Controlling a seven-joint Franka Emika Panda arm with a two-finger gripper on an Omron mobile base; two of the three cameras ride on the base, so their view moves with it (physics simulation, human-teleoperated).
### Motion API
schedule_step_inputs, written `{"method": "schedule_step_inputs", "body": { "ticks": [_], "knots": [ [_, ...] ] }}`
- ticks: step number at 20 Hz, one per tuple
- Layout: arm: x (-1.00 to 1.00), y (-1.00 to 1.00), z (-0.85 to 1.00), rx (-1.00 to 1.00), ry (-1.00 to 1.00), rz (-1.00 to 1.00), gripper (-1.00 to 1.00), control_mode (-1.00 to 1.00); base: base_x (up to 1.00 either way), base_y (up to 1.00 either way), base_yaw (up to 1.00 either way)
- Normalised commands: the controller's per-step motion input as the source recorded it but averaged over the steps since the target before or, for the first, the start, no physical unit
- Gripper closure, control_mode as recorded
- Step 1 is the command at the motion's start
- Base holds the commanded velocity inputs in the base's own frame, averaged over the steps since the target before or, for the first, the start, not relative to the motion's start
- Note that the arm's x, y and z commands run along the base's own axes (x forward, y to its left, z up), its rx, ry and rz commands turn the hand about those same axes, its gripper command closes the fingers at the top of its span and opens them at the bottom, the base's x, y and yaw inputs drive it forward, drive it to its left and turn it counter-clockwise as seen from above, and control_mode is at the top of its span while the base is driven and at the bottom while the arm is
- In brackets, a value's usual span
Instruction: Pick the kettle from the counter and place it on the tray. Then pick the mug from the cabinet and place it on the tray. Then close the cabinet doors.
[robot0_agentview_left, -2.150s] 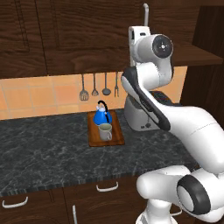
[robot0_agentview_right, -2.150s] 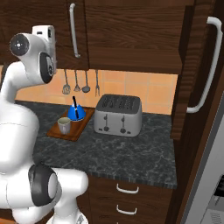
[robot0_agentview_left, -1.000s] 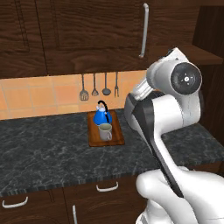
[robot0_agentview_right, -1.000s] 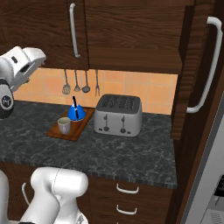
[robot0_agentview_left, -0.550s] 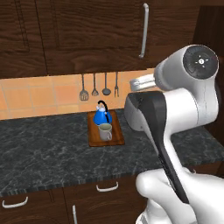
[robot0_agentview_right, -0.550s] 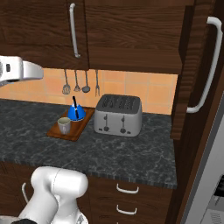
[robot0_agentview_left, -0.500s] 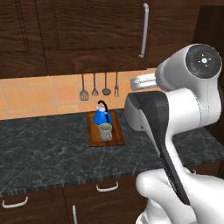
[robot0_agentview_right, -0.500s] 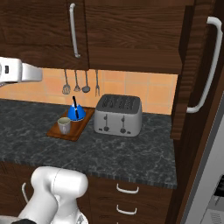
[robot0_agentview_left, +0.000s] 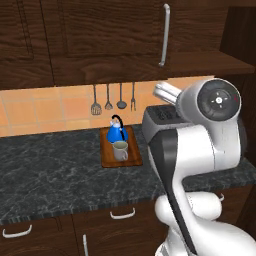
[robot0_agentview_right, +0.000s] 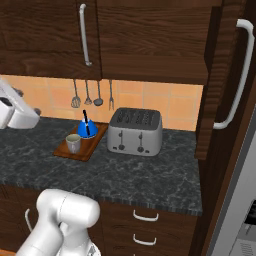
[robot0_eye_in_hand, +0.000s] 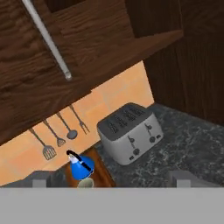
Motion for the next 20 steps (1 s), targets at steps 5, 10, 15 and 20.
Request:
{"method": "schedule_step_inputs", "body": {
  "ticks": [5, 10, 15, 20],
  "knots": [
    [-0.02, 0.09, -0.11, 0.42, -0.11, -0.53, -1.00, -1.00, 0.00, 0.00, 0.00],
    [-0.08, -0.03, 0.00, 0.20, -0.16, -0.20, -1.00, -1.00, 0.00, 0.00, 0.00],
    [-0.07, -0.16, -0.01, 0.24, -0.10, -0.17, -1.00, -1.00, 0.00, 0.00, 0.00],
    [-0.05, -0.24, 0.00, 0.19, -0.10, -0.22, -1.00, -1.00, 0.00, 0.00, 0.00]
  ]
}}
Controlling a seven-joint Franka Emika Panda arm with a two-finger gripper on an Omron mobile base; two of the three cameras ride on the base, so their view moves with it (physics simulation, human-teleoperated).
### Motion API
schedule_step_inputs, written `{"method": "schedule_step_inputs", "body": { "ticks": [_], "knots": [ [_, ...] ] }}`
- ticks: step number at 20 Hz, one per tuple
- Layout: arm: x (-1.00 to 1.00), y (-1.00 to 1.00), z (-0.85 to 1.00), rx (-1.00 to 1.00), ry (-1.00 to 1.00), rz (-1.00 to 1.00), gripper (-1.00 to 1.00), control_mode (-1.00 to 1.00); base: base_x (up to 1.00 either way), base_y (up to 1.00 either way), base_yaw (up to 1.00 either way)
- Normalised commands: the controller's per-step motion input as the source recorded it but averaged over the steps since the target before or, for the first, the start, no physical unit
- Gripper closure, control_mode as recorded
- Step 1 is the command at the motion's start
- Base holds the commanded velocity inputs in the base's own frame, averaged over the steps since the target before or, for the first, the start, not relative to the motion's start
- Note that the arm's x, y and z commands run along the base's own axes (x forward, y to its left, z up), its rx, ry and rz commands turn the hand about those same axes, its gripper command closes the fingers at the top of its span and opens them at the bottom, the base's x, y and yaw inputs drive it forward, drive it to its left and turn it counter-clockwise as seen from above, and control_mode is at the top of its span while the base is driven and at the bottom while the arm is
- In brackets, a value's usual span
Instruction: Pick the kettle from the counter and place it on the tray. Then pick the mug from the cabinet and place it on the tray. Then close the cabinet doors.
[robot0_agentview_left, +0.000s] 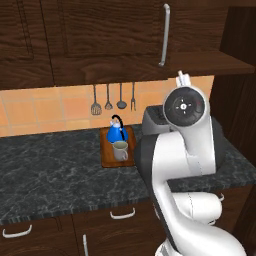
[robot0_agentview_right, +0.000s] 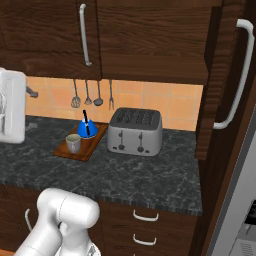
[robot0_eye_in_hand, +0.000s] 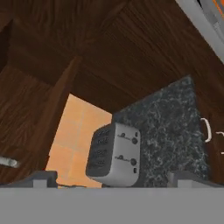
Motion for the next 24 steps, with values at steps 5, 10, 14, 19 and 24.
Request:
{"method": "schedule_step_inputs", "body": {
  "ticks": [5, 10, 14, 19, 24],
  "knots": [
    [-0.02, -0.25, 0.00, 0.13, -0.23, -0.29, -1.00, -1.00, 0.00, 0.00, 0.00],
    [-0.02, -0.49, 0.00, 0.10, -0.28, -0.35, -1.00, -1.00, 0.00, 0.00, 0.00],
    [-0.05, -0.58, 0.00, 0.00, -0.27, -0.19, -1.00, -1.00, 0.00, 0.00, 0.00],
    [-0.07, -0.80, 0.00, 0.00, -0.14, -0.15, -1.00, -1.00, 0.00, 0.00, 0.00],
    [-0.14, -0.78, 0.04, 0.00, -0.05, -0.19, -1.00, -1.00, 0.00, 0.00, 0.00]
  ]
}}
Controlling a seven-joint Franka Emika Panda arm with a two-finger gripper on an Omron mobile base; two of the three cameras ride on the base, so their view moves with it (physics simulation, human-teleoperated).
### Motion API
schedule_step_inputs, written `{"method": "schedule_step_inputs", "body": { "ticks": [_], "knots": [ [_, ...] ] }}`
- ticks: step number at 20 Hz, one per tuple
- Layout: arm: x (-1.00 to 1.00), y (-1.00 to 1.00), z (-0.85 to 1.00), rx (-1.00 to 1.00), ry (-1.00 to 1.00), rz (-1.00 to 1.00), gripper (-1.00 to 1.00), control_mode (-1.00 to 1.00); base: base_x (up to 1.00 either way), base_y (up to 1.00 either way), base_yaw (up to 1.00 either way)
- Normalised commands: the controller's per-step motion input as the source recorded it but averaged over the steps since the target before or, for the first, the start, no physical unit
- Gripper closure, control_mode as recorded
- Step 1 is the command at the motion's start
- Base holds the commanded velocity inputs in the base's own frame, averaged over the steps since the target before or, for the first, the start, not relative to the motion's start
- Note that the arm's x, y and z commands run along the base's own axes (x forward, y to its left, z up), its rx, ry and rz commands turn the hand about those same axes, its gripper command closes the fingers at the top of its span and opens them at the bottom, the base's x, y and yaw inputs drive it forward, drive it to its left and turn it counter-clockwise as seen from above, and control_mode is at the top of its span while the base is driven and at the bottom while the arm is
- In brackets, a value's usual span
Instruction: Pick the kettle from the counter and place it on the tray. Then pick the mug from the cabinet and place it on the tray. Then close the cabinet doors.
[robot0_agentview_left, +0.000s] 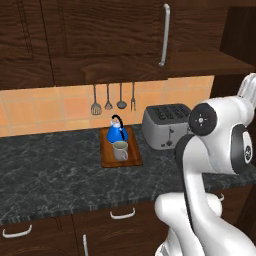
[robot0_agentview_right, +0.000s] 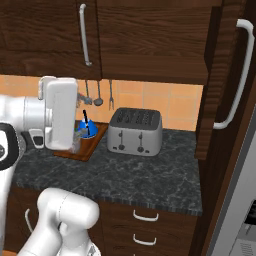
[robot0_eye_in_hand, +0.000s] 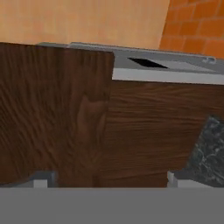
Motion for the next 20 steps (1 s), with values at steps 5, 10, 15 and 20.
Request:
{"method": "schedule_step_inputs", "body": {
  "ticks": [5, 10, 15, 20],
  "knots": [
    [-0.24, -0.68, 0.22, 0.00, -0.03, -0.27, -1.00, -1.00, 0.00, 0.00, 0.00],
    [-0.47, -0.52, 0.21, 0.00, 0.00, -0.05, -1.00, -1.00, 0.00, 0.00, 0.00],
    [-0.41, -0.46, 0.13, 0.00, 0.00, 0.00, -1.00, -1.00, 0.00, 0.00, 0.00],
    [-0.35, -0.42, 0.29, 0.09, 0.02, 0.00, -1.00, -1.00, 0.00, 0.00, 0.00]
  ]
}}
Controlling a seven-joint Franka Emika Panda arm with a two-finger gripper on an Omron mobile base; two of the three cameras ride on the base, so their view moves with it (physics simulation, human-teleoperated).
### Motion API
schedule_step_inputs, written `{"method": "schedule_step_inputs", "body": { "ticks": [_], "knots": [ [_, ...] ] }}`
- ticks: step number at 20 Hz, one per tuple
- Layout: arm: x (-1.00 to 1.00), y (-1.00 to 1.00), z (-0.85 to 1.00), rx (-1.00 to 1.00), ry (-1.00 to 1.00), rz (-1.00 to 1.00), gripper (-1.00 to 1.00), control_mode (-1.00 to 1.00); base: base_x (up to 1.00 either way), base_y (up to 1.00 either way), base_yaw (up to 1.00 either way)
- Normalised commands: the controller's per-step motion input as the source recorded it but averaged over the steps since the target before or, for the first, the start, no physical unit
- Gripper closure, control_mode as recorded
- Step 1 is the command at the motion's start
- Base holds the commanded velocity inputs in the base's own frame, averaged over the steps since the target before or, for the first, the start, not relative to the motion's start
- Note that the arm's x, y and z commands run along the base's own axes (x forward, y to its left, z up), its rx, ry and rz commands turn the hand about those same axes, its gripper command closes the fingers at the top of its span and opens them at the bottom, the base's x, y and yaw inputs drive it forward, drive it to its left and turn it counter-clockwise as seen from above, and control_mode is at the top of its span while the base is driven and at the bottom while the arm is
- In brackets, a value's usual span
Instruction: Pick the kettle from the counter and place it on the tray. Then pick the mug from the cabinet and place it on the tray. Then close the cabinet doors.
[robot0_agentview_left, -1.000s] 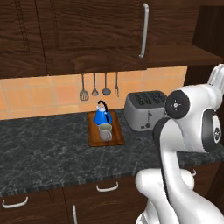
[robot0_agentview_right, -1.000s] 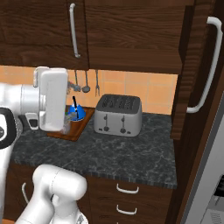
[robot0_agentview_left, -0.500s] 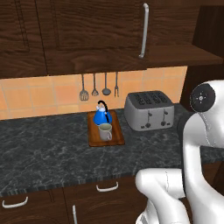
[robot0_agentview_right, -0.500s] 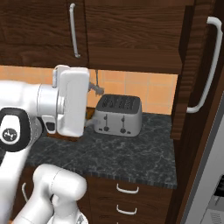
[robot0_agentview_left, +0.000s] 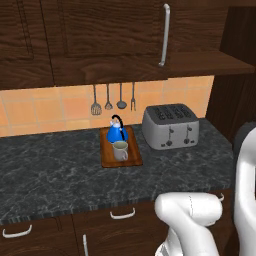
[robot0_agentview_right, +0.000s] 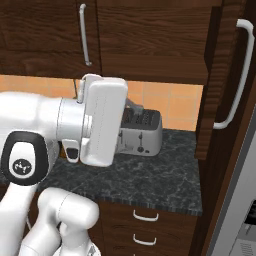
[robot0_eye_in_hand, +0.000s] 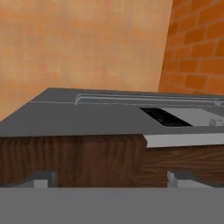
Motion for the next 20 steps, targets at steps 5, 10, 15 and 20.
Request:
{"method": "schedule_step_inputs", "body": {
  "ticks": [5, 10, 15, 20],
  "knots": [
    [-0.36, -0.46, 0.31, 0.04, 0.00, 0.04, -1.00, -1.00, 0.00, 0.00, 0.00],
    [-0.36, -0.43, 0.21, 0.04, -0.07, 0.03, -1.00, -1.00, 0.00, 0.00, 0.00],
    [-0.15, -0.49, 0.01, 0.02, -0.08, 0.09, -1.00, -1.00, 0.00, 0.00, 0.00],
    [0.02, -0.42, -0.15, 0.00, -0.04, 0.22, -1.00, -1.00, 0.00, 0.00, 0.00]
  ]
}}
